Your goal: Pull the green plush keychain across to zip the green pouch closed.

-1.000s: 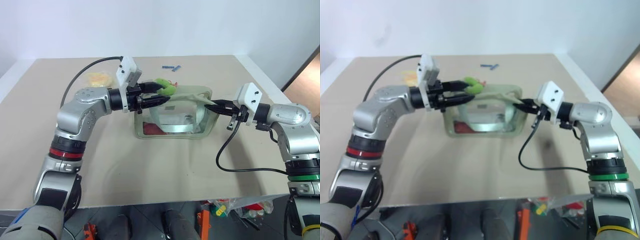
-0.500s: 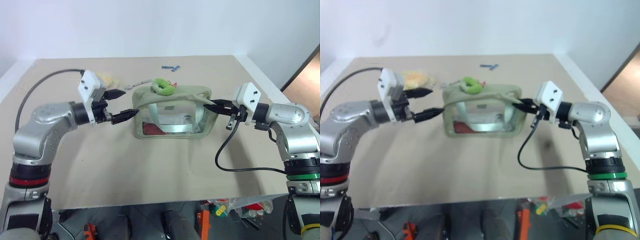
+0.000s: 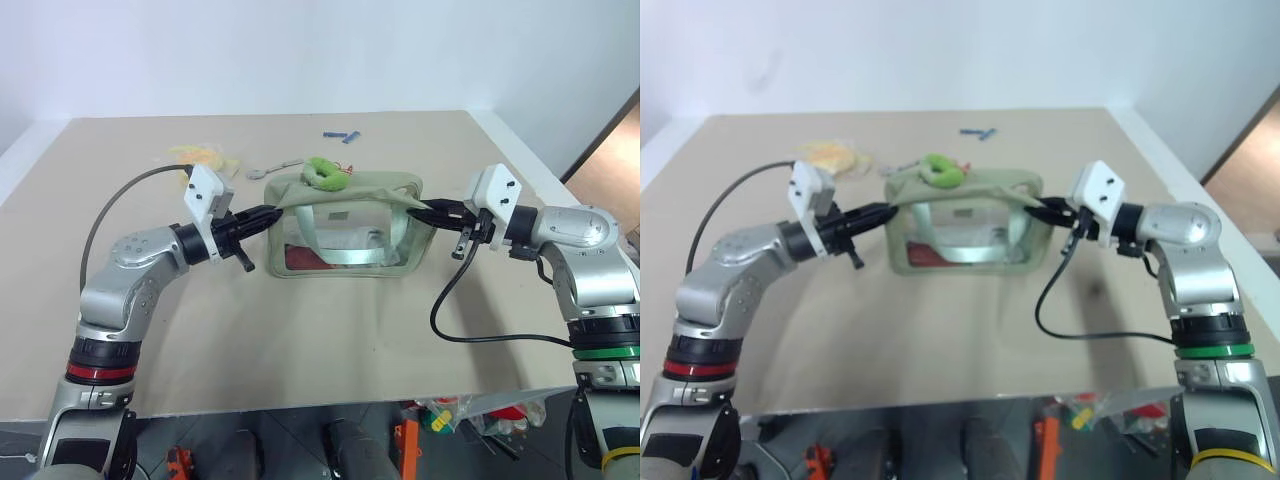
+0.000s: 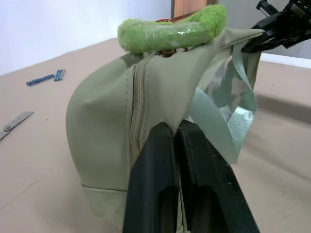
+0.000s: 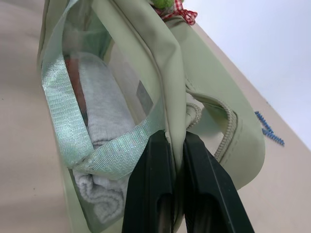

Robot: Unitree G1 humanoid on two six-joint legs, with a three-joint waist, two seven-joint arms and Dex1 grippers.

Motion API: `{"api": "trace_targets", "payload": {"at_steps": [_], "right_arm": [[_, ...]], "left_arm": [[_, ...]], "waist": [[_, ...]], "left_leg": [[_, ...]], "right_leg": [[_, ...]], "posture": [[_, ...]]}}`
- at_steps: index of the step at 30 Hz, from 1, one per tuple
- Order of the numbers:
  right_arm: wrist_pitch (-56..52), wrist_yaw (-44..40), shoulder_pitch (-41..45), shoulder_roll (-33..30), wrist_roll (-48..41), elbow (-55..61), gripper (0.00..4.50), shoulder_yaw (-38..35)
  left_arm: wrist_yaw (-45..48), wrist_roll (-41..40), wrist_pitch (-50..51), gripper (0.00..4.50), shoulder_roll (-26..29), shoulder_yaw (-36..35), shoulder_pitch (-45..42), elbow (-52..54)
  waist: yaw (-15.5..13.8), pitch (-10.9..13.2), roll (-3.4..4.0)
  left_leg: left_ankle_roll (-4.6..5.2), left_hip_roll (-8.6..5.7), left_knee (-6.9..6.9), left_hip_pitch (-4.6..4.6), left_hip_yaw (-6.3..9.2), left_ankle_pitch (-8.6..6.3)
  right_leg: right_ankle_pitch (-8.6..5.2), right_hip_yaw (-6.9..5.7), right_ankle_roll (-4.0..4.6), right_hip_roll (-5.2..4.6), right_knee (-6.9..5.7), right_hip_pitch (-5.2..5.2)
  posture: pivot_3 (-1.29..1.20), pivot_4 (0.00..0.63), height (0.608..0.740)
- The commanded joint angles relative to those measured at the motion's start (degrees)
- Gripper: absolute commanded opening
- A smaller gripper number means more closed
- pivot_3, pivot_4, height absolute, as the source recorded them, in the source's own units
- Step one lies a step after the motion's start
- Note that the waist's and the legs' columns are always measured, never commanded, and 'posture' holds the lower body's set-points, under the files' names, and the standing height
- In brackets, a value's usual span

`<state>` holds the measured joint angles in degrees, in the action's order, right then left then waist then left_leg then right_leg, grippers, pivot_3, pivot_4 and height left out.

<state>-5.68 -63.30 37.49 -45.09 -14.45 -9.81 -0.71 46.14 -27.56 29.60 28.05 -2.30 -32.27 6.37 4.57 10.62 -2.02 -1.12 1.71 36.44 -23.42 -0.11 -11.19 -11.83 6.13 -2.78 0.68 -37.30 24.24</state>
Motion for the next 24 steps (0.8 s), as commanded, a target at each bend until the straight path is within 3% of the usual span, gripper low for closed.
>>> {"api": "trace_targets", "payload": {"at_steps": [1,9,14,24], "right_arm": [[-4.7,-0.7,0.9,-1.2,-3.3,5.1,1.76,-2.0],[-13.3,0.6,6.2,-1.5,-7.9,14.5,4.44,-2.6],[-15.2,2.8,11.7,4.8,-9.3,16.3,4.44,0.6],[-8.6,0.8,16.4,11.6,-4.4,3.7,4.44,5.6]], "left_arm": [[0.9,0.0,-1.3,0.0,0.0,0.2,-1.3,0.5],[1.2,-0.5,-0.5,0.0,0.0,0.8,-1.0,1.9],[0.6,-0.8,0.2,0.0,-0.4,1.0,-1.1,2.6],[-1.3,-0.7,0.6,0.0,-0.9,1.5,-0.5,4.0]], "waist": [[0.0,0.0,0.0],[-0.1,0.0,0.01],[-0.1,0.0,-0.01],[-0.5,0.0,-0.01]], "left_leg": [[0.0,0.0,0.0,0.0,0.0,0.0],[0.0,-0.03,0.0,-0.02,-0.01,0.0],[0.0,0.02,0.0,-0.02,0.07,0.0],[0.0,-0.06,0.03,-0.28,0.1,0.0]], "right_leg": [[0.0,0.0,0.0,0.0,0.0,0.0],[0.0,0.01,-0.01,-0.03,0.0,0.01],[-0.01,-0.09,0.0,0.01,0.0,-0.01],[-0.02,-0.14,-0.02,-0.1,0.07,0.1]], "posture": [[0.0,0.15,0.74],[0.0,0.15,0.74],[0.0,0.15,0.74],[0.0,0.15,0.74]]}}
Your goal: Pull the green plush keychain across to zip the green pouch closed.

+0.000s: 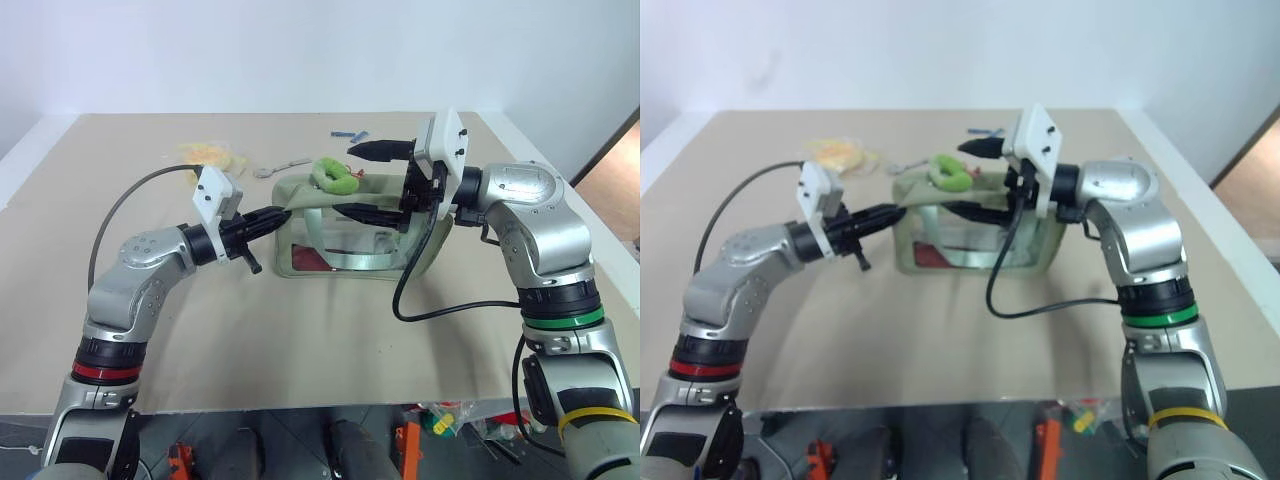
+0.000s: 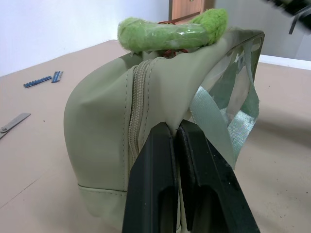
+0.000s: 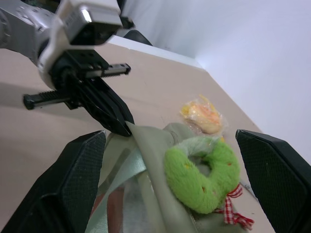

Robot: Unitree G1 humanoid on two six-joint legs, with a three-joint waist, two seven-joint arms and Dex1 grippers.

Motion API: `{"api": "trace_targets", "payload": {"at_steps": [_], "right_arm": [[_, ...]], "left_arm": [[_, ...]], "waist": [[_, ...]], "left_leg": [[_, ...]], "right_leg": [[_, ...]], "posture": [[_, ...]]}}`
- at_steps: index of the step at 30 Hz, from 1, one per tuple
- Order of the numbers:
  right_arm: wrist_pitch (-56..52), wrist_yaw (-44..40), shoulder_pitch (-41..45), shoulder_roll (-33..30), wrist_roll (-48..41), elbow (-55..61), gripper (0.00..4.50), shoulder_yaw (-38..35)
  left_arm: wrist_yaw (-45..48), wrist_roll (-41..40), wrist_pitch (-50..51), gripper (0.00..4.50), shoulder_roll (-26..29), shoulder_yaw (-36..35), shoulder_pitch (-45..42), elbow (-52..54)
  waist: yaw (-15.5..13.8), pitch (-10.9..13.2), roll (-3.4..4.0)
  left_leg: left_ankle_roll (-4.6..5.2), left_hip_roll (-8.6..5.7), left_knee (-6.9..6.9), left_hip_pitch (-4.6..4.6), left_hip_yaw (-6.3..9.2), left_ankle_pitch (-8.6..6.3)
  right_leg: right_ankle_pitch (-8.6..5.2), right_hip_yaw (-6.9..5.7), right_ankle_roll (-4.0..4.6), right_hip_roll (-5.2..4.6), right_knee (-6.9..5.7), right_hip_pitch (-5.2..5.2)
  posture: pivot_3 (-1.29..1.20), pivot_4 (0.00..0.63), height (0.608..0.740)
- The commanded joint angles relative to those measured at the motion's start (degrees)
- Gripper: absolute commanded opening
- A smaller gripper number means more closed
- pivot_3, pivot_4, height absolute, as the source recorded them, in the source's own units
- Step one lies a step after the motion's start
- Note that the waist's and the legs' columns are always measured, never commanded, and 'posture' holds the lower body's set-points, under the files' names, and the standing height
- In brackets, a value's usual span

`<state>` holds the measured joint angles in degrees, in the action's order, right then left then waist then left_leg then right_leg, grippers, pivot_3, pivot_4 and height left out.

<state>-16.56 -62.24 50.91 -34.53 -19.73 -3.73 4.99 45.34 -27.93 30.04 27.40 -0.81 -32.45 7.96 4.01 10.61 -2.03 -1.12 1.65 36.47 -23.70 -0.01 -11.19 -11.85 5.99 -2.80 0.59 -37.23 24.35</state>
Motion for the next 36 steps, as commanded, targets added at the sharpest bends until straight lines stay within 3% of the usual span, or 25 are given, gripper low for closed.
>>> {"api": "trace_targets", "payload": {"at_steps": [1,5,8,10,12,13,15,24,36], "right_arm": [[1.9,-0.3,3.5,1.7,0.7,-3.7,4.44,-0.3],[3.0,-1.3,3.9,2.6,1.9,-7.4,3.33,0.0],[4.7,-2.5,3.7,2.8,3.1,-8.9,2.31,0.6],[5.0,-2.7,3.7,3.2,3.4,-9.6,1.4,0.9],[5.5,-3.0,3.8,3.4,3.9,-10.4,0.95,1.2],[5.8,-3.1,3.9,3.5,4.1,-10.8,0.41,1.3],[6.2,-3.1,4.1,3.8,4.4,-11.3,0.06,1.1],[10.5,-0.3,6.1,3.1,3.8,-10.6,0.06,-3.1],[13.9,2.3,3.1,-9.2,5.1,-8.6,0.06,-10.0]], "left_arm": [[-0.7,-0.3,0.2,0.0,-0.2,0.0,-0.3,2.4],[-1.1,0.0,0.1,0.0,-0.2,0.1,-0.1,2.7],[-1.5,-0.1,0.1,0.0,-0.2,0.2,0.1,2.8],[-1.7,0.0,0.1,0.0,-0.2,0.2,0.3,2.9],[-1.9,0.0,0.1,0.0,-0.2,0.2,0.3,2.9],[-1.9,0.0,0.1,0.0,-0.2,0.2,0.3,2.9],[-2.1,0.1,0.0,0.0,-0.2,0.3,0.2,2.7],[-4.3,0.0,1.0,0.0,-1.5,0.3,-0.1,2.7],[-10.5,-1.3,6.4,0.0,-4.6,0.6,-0.5,6.4]], "waist": [[0.0,0.0,0.0],[0.1,0.0,0.0],[0.1,0.0,0.0],[0.1,0.0,0.0],[0.1,0.0,0.0],[0.1,0.0,0.0],[0.1,0.0,0.0],[0.0,0.0,0.0],[-1.2,0.0,0.01]], "left_leg": [[0.0,0.0,-0.01,0.0,0.0,0.0],[0.0,0.03,-0.01,0.0,0.09,0.0],[0.0,0.02,-0.01,-0.02,0.11,0.0],[0.0,0.02,-0.01,-0.02,0.1,0.0],[0.0,0.02,-0.01,-0.03,0.14,0.0],[0.0,0.02,-0.01,-0.03,0.14,0.0],[0.0,0.02,-0.01,-0.03,0.14,0.0],[0.0,0.01,0.0,-0.06,0.16,0.0],[0.0,-0.02,0.02,-0.09,0.2,0.0]], "right_leg": [[0.0,0.0,0.0,0.0,0.0,0.01],[-0.01,-0.1,0.03,0.03,-0.01,0.01],[0.0,-0.11,0.03,0.02,-0.01,0.01],[0.0,-0.11,0.03,0.02,-0.01,0.01],[-0.01,-0.14,0.03,0.02,-0.01,0.01],[-0.01,-0.14,0.03,0.02,-0.01,0.01],[0.0,-0.14,0.03,0.02,-0.01,0.01],[0.0,-0.16,0.03,0.01,-0.01,0.01],[-0.02,-0.21,0.05,-0.01,0.02,0.0]], "posture": [[0.0,0.15,0.74],[0.0,0.15,0.74],[0.0,0.15,0.74],[0.0,0.15,0.74],[0.0,0.15,0.74],[0.0,0.15,0.74],[0.0,0.15,0.74],[0.0,0.15,0.74],[0.0,0.15,0.74]]}}
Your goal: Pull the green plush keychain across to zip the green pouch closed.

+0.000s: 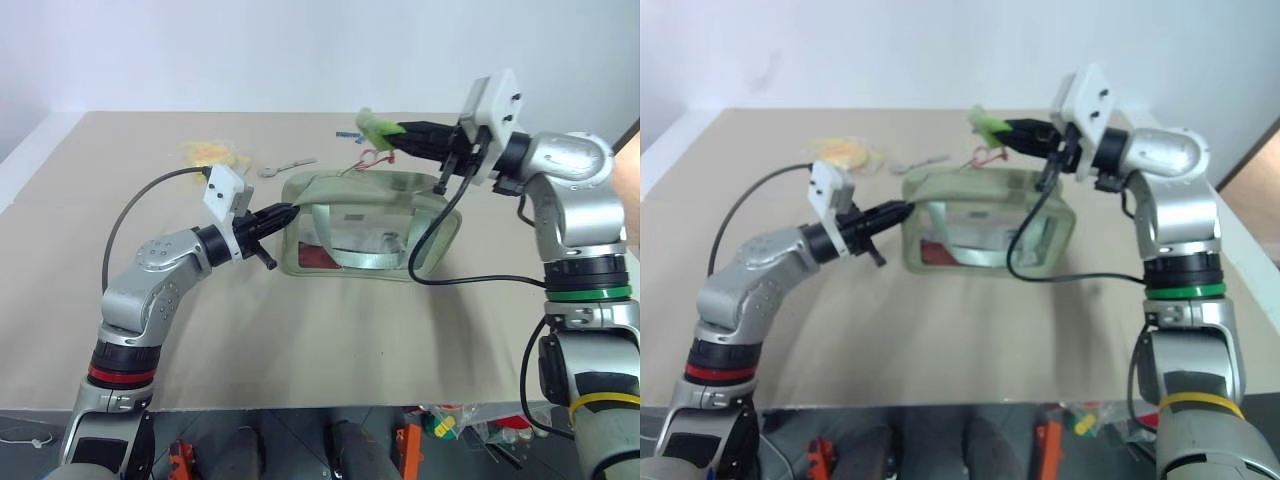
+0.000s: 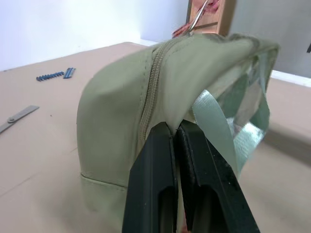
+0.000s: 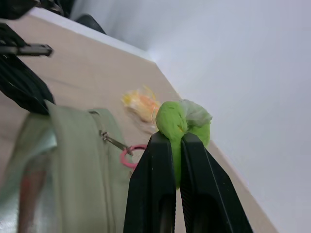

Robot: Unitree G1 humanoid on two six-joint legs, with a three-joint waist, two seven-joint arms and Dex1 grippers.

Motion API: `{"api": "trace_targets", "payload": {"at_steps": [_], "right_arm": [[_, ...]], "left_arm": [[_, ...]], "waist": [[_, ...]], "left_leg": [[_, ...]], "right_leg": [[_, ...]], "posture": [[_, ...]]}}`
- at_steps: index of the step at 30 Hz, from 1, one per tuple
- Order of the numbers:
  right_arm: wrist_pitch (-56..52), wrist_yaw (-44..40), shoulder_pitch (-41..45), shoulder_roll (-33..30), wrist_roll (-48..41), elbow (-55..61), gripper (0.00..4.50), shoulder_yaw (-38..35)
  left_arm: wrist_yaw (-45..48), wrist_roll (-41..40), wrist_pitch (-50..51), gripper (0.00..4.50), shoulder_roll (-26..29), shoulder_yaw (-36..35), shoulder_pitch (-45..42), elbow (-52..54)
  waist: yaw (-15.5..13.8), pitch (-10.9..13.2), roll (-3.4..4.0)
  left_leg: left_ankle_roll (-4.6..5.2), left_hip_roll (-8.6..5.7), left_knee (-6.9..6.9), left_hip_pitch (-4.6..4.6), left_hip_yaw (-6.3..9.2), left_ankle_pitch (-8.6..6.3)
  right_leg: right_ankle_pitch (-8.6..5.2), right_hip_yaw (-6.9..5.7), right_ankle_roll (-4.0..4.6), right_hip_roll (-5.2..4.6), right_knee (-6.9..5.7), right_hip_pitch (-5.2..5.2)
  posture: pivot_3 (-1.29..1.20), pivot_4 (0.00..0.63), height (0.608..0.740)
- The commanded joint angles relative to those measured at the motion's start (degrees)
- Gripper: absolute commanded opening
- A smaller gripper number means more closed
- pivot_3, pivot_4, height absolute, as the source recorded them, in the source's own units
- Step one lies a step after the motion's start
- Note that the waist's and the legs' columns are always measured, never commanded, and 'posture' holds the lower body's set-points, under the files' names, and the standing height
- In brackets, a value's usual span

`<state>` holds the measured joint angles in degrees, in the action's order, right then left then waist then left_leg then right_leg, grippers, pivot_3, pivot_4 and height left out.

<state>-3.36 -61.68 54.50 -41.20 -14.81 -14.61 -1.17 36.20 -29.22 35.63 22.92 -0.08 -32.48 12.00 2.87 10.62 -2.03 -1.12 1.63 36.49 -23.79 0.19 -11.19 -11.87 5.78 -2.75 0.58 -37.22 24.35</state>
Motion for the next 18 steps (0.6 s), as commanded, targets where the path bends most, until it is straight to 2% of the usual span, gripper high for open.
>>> {"api": "trace_targets", "payload": {"at_steps": [1,5,12,18], "right_arm": [[0.7,2.1,-1.1,-3.5,0.4,2.5,0.06,-4.3],[1.3,4.0,-3.4,-7.1,1.7,2.0,0.06,-6.2],[1.5,9.7,-11.4,-15.2,11.5,0.2,0.06,-4.8],[-0.4,13.6,-17.9,-16.7,17.3,2.7,0.06,-3.5]], "left_arm": [[-1.6,0.1,1.0,0.0,-0.2,0.1,-0.3,2.6],[-2.2,0.2,1.4,0.0,-0.4,0.5,0.1,3.2],[-3.6,0.5,1.1,0.0,-0.7,0.7,1.0,4.5],[-4.6,1.9,-0.1,0.0,-0.6,0.7,1.3,4.3]], "waist": [[-0.1,0.0,0.0],[-0.1,0.0,0.0],[-0.2,0.0,0.0],[-0.2,0.0,0.02]], "left_leg": [[0.0,0.0,0.0,0.0,-0.01,0.0],[0.0,0.0,0.0,0.02,-0.03,0.0],[0.0,-0.02,0.02,0.01,-0.06,0.0],[0.0,-0.02,0.03,0.08,-0.14,0.0]], "right_leg": [[0.0,0.02,0.0,0.0,0.0,0.0],[0.0,0.03,0.01,0.0,0.0,0.01],[-0.01,0.06,0.01,-0.02,0.01,0.0],[0.02,0.15,-0.03,-0.01,0.0,-0.01]], "posture": [[0.0,0.15,0.74],[0.0,0.15,0.74],[0.0,0.15,0.74],[0.0,0.15,0.74]]}}
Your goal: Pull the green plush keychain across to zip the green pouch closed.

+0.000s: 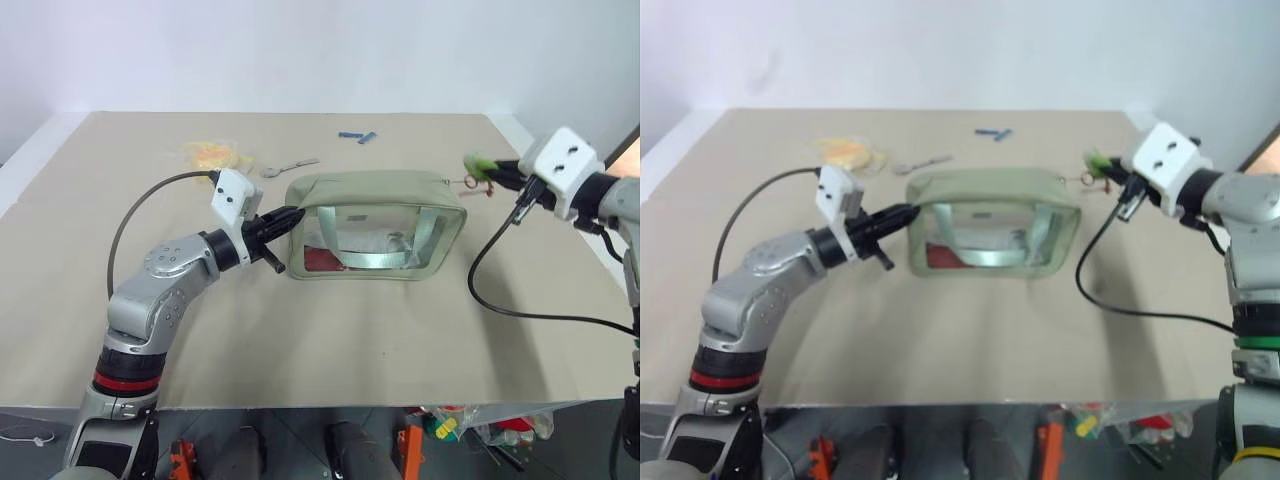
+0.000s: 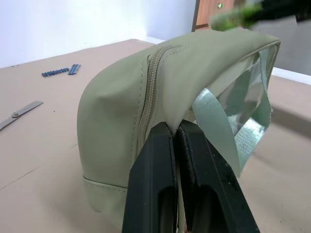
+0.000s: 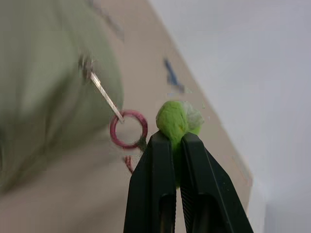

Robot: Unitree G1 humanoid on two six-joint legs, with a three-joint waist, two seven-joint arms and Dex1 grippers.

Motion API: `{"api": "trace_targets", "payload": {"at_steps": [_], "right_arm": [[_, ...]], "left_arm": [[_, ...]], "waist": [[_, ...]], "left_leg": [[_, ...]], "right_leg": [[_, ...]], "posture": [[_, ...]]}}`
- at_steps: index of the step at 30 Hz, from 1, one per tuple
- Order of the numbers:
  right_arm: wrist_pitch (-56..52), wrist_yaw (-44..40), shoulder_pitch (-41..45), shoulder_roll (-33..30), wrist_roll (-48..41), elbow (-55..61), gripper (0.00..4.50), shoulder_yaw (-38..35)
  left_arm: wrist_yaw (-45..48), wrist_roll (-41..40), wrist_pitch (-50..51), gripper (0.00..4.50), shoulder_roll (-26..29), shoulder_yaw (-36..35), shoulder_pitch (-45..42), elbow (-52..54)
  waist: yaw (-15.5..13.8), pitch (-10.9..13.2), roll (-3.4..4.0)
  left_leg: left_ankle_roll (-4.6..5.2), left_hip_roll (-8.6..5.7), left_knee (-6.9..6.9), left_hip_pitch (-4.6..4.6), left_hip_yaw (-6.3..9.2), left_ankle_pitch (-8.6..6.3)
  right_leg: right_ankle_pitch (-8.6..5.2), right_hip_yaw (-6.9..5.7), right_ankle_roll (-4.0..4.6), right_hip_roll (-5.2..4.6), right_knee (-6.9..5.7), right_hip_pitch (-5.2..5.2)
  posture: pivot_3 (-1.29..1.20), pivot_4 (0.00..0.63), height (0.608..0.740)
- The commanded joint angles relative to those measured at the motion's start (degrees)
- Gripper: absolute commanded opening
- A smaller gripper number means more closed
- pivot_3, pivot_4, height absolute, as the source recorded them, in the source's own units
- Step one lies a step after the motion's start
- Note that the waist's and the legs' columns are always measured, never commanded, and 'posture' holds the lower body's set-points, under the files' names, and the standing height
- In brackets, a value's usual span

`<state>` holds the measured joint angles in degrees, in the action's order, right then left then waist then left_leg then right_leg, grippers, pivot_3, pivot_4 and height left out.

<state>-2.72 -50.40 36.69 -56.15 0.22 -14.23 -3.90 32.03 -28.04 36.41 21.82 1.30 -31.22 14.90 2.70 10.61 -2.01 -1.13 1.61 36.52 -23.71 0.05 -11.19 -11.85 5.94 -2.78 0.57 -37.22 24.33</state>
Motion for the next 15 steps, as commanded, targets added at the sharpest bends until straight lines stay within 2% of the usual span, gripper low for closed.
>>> {"api": "trace_targets", "payload": {"at_steps": [1,9,15], "right_arm": [[-1.3,2.6,-0.5,-1.7,2.9,2.7,0.06,-0.4],[-5.9,4.3,-2.7,0.9,5.8,5.2,0.06,2.8],[-5.5,4.5,-6.4,2.3,10.6,8.1,0.06,8.4]], "left_arm": [[-0.5,0.8,-0.9,0.0,0.5,-0.8,0.0,1.4],[-0.3,2.0,-1.4,0.0,0.7,-0.7,-0.2,0.8],[-0.4,2.6,-1.5,0.0,0.5,-0.6,-0.9,0.6]], "waist": [[0.0,0.0,0.02],[0.1,0.0,0.01],[0.1,0.0,0.02]], "left_leg": [[-0.01,0.0,0.01,0.01,-0.02,0.01],[-0.03,-0.01,0.07,0.08,-0.14,0.02],[-0.03,-0.01,0.04,0.1,-0.15,0.02]], "right_leg": [[0.01,0.02,0.0,0.0,0.0,0.0],[-0.01,0.19,0.06,0.0,0.0,-0.05],[0.06,0.2,-0.07,0.01,0.0,-0.04]], "posture": [[0.0,0.15,0.74],[0.0,0.15,0.74],[0.0,0.15,0.74]]}}
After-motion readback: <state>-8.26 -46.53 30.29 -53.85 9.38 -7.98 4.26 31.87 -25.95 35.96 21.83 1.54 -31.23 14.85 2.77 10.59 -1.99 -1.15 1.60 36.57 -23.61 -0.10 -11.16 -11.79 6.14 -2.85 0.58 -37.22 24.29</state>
